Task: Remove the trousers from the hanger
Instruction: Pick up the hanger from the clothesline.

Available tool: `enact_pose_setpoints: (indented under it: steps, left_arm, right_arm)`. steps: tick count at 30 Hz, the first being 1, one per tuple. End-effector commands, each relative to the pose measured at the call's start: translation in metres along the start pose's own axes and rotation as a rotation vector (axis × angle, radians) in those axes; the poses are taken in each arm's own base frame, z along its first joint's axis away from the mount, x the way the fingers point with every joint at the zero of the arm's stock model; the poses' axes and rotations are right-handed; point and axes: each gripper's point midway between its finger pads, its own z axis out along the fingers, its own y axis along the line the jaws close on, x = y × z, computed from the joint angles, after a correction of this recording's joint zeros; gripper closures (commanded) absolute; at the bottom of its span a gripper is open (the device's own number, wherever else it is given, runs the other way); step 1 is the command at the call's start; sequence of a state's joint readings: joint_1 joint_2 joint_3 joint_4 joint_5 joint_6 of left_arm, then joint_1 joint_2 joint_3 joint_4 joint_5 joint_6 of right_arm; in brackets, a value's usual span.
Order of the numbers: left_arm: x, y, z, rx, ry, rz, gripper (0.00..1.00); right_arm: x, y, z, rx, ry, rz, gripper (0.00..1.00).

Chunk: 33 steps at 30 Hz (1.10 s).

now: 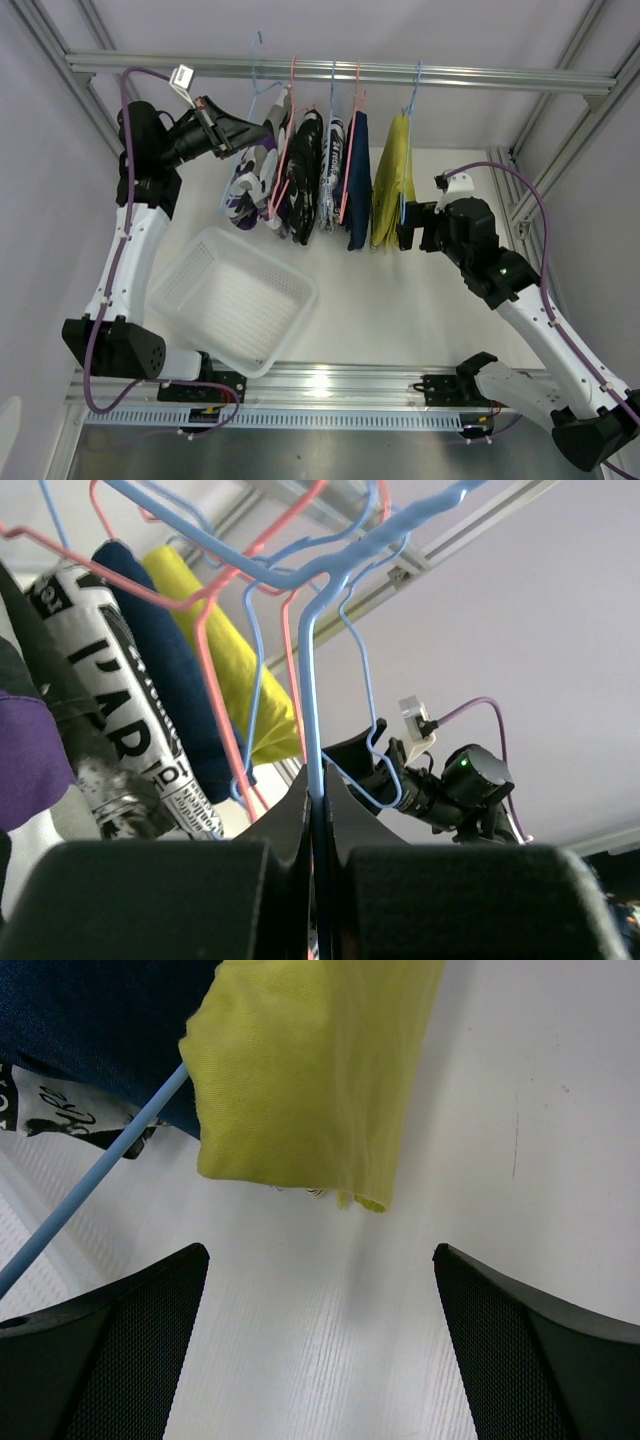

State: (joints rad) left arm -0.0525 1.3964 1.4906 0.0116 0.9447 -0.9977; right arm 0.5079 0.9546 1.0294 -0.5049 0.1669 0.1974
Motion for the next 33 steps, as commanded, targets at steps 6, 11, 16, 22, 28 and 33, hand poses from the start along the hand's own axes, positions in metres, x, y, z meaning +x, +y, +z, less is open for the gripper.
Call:
enact_pose_setpoints:
  steps: [6, 11, 16, 22, 28, 33]
  left_arm:
    - [-0.037, -0.087, -0.024, 0.072, -0.180, 0.359, 1.00]
    - [-0.043, -0.098, -0.032, 0.026, -0.221, 0.366, 0.99]
    - [-0.047, -0.103, -0.050, -0.070, -0.305, 0.389, 0.99]
    - [-0.048, -0.121, -0.068, -0.122, -0.359, 0.434, 0.99]
    - [-0.047, -0.138, -0.085, -0.153, -0.403, 0.444, 0.99]
    - [-0.040, -0.151, -0.106, -0.188, -0.459, 0.476, 0.99]
  right_arm:
    - [-0.004, 0.004, -0.001, -0.019, -0.011, -0.017, 0.00]
    - [-0.004, 0.005, 0.000, -0.023, -0.008, -0.017, 0.00]
    - [-0.003, 0.005, 0.001, -0.021, -0.005, -0.019, 0.00]
    - [0.002, 0.006, 0.006, -0.026, 0.016, -0.024, 0.00]
    - [0.010, 0.007, 0.011, -0.026, 0.048, -0.033, 0.00]
    - [0.014, 0.012, 0.017, -0.047, 0.066, -0.036, 0.00]
